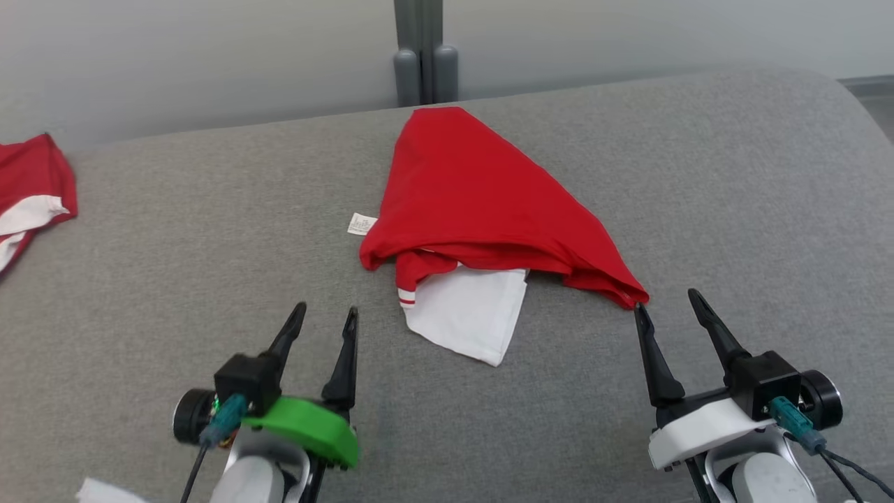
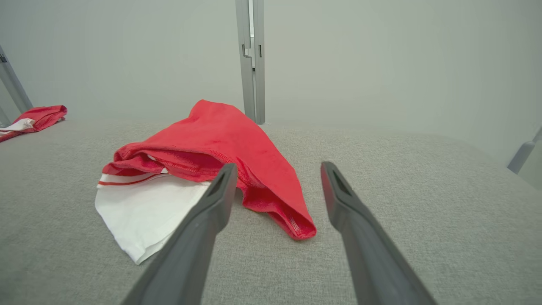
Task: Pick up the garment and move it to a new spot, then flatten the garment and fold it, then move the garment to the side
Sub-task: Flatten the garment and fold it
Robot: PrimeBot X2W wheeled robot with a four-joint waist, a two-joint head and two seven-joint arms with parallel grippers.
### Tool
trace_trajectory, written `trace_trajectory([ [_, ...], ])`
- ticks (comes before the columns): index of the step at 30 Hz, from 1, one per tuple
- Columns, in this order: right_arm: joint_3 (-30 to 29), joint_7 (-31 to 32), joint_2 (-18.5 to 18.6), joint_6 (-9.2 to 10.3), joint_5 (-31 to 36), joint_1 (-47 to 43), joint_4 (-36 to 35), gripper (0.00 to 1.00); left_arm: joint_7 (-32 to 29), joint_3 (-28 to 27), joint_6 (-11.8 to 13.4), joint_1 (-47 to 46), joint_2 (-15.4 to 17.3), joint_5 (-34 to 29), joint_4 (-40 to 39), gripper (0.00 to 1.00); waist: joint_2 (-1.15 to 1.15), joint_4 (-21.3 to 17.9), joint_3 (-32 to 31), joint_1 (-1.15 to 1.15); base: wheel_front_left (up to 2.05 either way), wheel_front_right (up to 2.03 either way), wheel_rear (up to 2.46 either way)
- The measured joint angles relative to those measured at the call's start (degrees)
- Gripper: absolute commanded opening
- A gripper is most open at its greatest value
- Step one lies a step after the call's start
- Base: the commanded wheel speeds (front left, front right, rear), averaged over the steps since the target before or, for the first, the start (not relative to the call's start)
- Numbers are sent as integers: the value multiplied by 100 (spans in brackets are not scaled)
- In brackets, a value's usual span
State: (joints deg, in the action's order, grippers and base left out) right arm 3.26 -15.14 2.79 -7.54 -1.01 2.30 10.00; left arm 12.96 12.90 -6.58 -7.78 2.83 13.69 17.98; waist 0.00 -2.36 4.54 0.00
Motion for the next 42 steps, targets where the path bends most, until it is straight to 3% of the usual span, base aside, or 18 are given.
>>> trace_trajectory([
  [6, 91, 0, 7, 0, -190, 165, 11, 100, -310, 443, -7, -930, -8, 212, 1047, 100, 0, -436, 295, 0, 0, 0, 0],
  [16, -45, 0, 10, 0, -244, 202, 27, 100, -178, 380, 54, -1477, 16, 302, 2408, 100, 0, -1190, 674, 0, 0, 0, 0],
  [17, -46, 0, 9, 0, -244, 206, 36, 100, -201, 334, 54, -1529, 14, 379, 2568, 57, 0, -1232, 692, 0, 0, 0, 0],
  [18, -42, 0, 10, 0, -244, 210, 47, 100, -235, 314, 54, -1572, 21, 420, 2711, 0, 0, -1263, 702, 0, 0, 0, 0],
  [22, 1, 0, 1, 0, -268, 257, 71, 100, -169, 123, 4, -1778, 38, 757, 2799, 0, 0, -1305, 643, 0, 0, 0, 0],
  [26, -109, 0, 9, 0, -236, 137, 97, 100, -204, 115, -49, -2115, 103, 1004, 2034, 0, 0, -1256, 510, 0, 0, 0, 0],
  [30, -109, 0, 4, 0, -234, 20, 123, 100, -809, 140, -57, -2431, 649, 1096, 527, 0, 0, -1145, 310, 0, 0, 0, 0],
  [36, -1, 0, 4, 0, -280, -58, 166, 100, -2229, -38, -70, -2856, 1636, 1147, -1763, 0, 0, -1047, -3, 0, 0, 0, 0],
  [42, 59, 0, 3, 0, -337, -57, 200, 100, -3166, -200, -65, -3206, 2116, 1301, -2684, 0, 0, -1079, -227, 0, 0, 0, 0],
])
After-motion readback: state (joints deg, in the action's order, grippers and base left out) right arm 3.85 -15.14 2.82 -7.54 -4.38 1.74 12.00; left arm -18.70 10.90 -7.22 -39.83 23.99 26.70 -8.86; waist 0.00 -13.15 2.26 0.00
